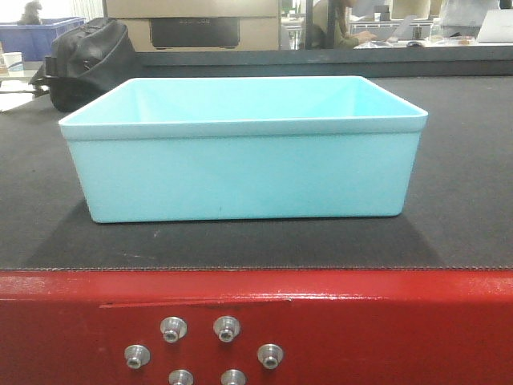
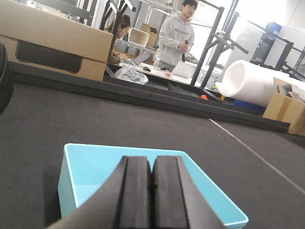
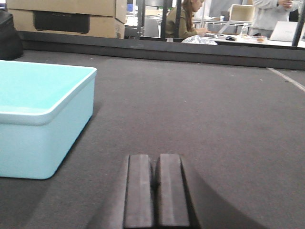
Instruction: Fetch blue bin and place on conveyor start
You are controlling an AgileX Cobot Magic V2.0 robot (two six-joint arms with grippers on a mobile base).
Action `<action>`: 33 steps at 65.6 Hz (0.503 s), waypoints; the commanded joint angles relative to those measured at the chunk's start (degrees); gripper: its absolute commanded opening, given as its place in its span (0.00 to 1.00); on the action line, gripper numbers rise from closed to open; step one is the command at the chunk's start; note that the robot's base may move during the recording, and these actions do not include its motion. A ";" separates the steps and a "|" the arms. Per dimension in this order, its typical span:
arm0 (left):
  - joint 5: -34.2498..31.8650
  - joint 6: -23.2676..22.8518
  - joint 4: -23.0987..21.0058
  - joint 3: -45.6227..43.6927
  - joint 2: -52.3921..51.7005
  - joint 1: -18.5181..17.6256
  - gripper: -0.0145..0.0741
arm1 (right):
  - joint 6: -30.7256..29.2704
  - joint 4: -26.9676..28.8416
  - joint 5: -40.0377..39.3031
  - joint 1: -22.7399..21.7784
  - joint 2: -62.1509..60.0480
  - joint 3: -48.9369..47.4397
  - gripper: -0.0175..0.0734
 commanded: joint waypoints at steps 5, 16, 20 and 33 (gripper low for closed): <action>-1.15 0.12 -0.12 -0.08 -0.34 -0.23 0.04 | -0.50 0.18 -1.86 -1.79 -0.46 0.00 0.01; -1.15 0.12 -0.12 -0.08 -0.34 -0.23 0.04 | -0.50 0.18 -1.86 -1.79 -0.46 0.00 0.01; -1.15 0.12 -0.12 -0.08 -0.34 -0.23 0.04 | -0.50 0.18 -1.86 -1.79 -0.46 0.00 0.01; -1.15 0.12 -0.12 -0.08 -0.34 -0.23 0.04 | -0.50 0.18 -1.86 -1.79 -0.46 0.00 0.01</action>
